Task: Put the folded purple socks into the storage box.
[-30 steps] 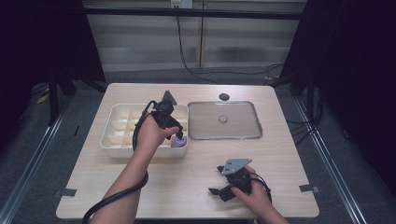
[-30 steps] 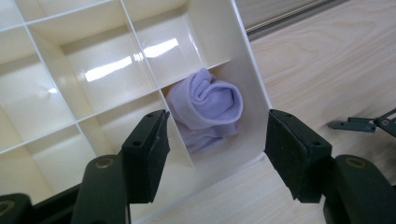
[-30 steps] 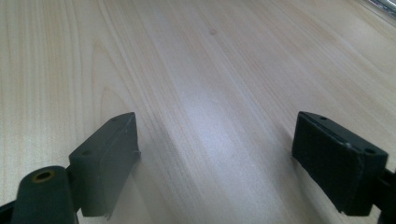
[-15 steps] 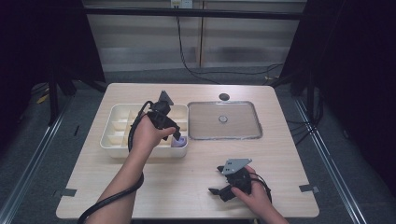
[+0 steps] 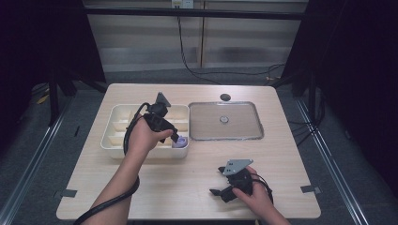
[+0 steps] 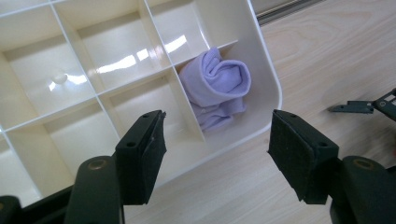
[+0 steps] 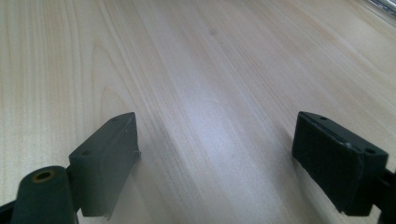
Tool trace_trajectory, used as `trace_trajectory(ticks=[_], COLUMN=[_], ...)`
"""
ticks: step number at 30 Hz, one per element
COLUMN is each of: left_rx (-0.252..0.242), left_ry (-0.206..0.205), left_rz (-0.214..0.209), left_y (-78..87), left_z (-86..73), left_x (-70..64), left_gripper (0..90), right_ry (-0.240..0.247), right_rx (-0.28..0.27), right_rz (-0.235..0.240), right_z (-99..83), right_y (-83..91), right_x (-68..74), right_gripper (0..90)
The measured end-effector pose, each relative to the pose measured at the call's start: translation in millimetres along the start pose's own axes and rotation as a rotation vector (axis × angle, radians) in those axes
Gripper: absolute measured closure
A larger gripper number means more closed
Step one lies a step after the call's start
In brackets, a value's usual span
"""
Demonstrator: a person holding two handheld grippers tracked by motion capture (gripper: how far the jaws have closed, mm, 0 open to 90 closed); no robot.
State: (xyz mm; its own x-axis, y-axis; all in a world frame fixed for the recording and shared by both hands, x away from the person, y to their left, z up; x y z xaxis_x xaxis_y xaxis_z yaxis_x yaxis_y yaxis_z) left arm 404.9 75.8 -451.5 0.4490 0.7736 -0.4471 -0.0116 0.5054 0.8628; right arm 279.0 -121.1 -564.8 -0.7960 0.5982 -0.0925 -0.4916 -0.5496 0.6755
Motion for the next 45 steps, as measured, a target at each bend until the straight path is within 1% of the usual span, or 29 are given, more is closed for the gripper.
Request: trace_trajectory(ticks=[1,5,6,7,9,13,14,15,18,19,21,23,25,26,28,29,30,32,34,35,40,44,45], left_rx=[-0.007,-0.004,-0.012,-0.01,-0.011,-0.017,-0.013,-0.018,-0.025,-0.023,-0.019,-0.02,-0.025,-0.023,-0.028,-0.026,-0.033,-0.026,-0.042,-0.039,-0.044,-0.043,-0.051], left_ry=[0.003,-0.001,0.006,0.0,0.005,0.011,0.008,0.013,0.014,0.011,0.002,-0.004,-0.002,-0.016,-0.019,-0.018,-0.013,-0.013,-0.006,-0.004,-0.001,-0.01,-0.004], left_rz=[0.0,0.0,-0.005,-0.001,-0.013,-0.014,-0.01,-0.005,-0.015,-0.009,-0.014,-0.008,-0.011,-0.009,-0.003,-0.015,-0.019,-0.023,-0.031,-0.033,-0.039,-0.038,-0.037], left_y=[0.9,3.5,3.6,4.2,4.8,6.1,7.0,7.2,8.7,9.2,9.8,10.4,10.1,10.4,10.4,10.7,10.7,12.4,13.3,14.0,15.3,16.2,16.1], left_z=[-0.5,-4.5,-5.1,-6.1,-8.1,-11.7,-12.9,-13.8,-16.2,-17.2,-19.0,-20.4,-22.0,-22.7,-24.0,-24.8,-25.1,-27.0,-27.6,-28.7,-33.6,-38.3,-38.9], left_x=[0.1,2.2,1.8,2.9,3.8,7.5,8.7,9.5,10.3,11.4,12.1,13.5,12.8,13.6,13.4,12.8,12.3,12.7,12.9,13.2,14.3,15.4,15.5], left_gripper=[35.7,35.6,35.4,35.4,35.4,35.1,35.0,34.4,33.3,32.8,32.2,31.4,30.4,29.7,27.4,27.3,27.1,26.8,26.0,25.6,26.0,26.0,25.9], right_ry=[-0.002,-0.002,0.0,0.0,0.0,-0.001,-0.003,0.0,-0.001,0.0,-0.003,0.0,0.0,0.0,-0.006,-0.003,-0.004,-0.004,-0.003,-0.003,-0.003,-0.002,-0.002], right_rx=[0.002,0.002,0.0,0.0,0.0,0.0,0.002,0.0,-0.001,0.0,0.002,0.0,0.0,-0.001,0.002,-0.001,0.002,0.001,0.0,0.001,0.0,0.0,0.0], right_rz=[0.004,0.003,-0.001,-0.001,-0.001,-0.001,0.004,0.0,0.0,-0.001,0.003,-0.001,-0.001,-0.001,0.003,-0.001,0.001,0.002,-0.004,0.002,-0.003,-0.003,-0.003], right_z=[-0.2,-0.1,0.0,0.0,0.0,0.0,-0.1,0.0,0.0,-0.1,-0.2,0.0,0.0,0.0,-0.1,0.1,-0.1,-0.1,0.0,-0.1,0.1,0.0,0.0], right_y=[0.1,0.1,0.0,0.0,0.0,0.0,0.1,0.0,-0.1,-0.1,0.0,-0.1,-0.1,-0.1,0.1,0.0,0.0,0.0,-0.1,0.0,-0.1,-0.1,-0.1], right_x=[0.5,0.4,-0.1,-0.1,-0.1,0.0,0.6,0.0,0.1,0.0,0.5,0.0,0.0,0.0,0.7,0.1,0.4,0.4,-0.2,0.3,-0.2,-0.2,-0.2], right_gripper=[13.9,13.9,13.9,13.9,13.9,13.9,13.9,13.9,13.9,13.9,13.9,13.9,13.9,13.9,13.9,13.9,13.9,13.9,13.9,13.9,13.8,13.9,13.9])
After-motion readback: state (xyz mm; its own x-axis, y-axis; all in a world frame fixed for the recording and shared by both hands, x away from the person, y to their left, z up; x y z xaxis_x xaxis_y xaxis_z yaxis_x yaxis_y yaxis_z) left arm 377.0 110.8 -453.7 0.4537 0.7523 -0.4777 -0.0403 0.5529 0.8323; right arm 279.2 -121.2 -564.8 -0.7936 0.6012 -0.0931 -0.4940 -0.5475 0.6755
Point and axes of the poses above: each handheld gripper's, and its own axes: y roughly backward along the jaws, z roughly out of its top, x roughly to its left, the point moved 8 cm from there along -y, roughly forward along the jaws, and after that the axes turned 10 degrees about -z, right-handed, at the moved point
